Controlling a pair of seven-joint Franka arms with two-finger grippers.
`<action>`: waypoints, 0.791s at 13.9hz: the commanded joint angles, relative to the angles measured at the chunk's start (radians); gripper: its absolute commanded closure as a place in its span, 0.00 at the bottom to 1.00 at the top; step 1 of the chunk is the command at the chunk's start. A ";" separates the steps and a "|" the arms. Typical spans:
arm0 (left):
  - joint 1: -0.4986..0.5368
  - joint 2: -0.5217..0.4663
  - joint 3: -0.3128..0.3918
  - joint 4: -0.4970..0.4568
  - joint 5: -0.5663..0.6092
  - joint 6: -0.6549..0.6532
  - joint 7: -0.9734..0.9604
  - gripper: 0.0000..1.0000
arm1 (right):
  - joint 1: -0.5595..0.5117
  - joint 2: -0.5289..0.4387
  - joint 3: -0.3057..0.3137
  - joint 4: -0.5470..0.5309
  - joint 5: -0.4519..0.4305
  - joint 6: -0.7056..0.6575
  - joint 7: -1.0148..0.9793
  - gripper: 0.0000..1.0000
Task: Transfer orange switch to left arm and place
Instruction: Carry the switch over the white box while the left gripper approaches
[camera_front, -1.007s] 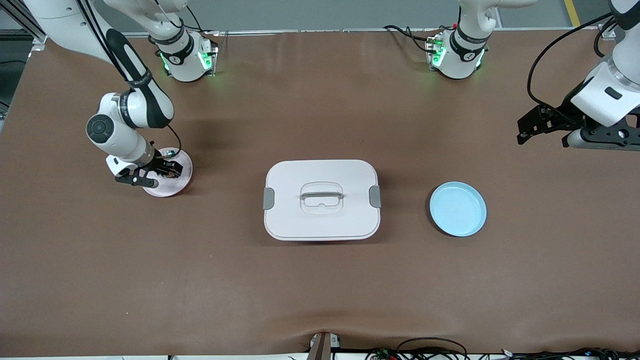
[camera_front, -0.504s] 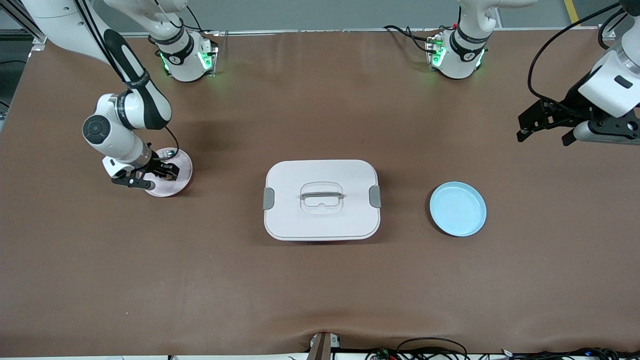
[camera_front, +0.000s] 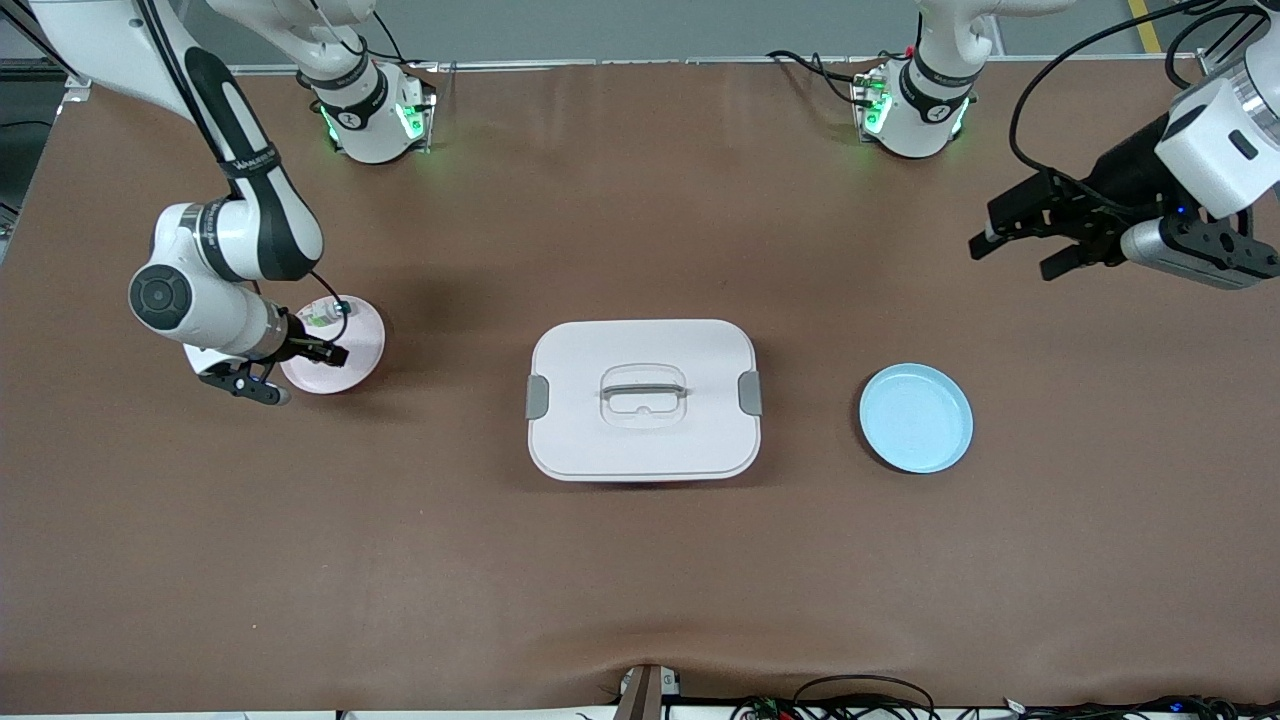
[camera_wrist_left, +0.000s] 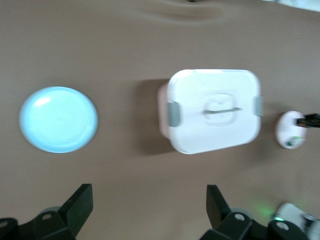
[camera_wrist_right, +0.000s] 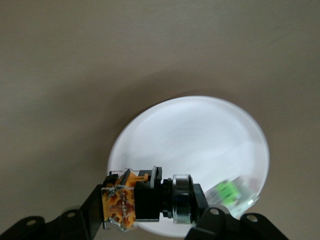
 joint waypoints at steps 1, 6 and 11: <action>-0.015 0.028 -0.002 0.004 -0.121 -0.008 -0.007 0.00 | 0.081 -0.010 0.002 0.115 0.133 -0.143 0.119 1.00; -0.066 0.102 -0.023 0.001 -0.304 0.053 -0.015 0.00 | 0.207 0.003 0.002 0.367 0.273 -0.352 0.438 1.00; -0.142 0.212 -0.023 0.007 -0.443 0.126 -0.030 0.00 | 0.290 0.003 0.004 0.488 0.354 -0.379 0.682 1.00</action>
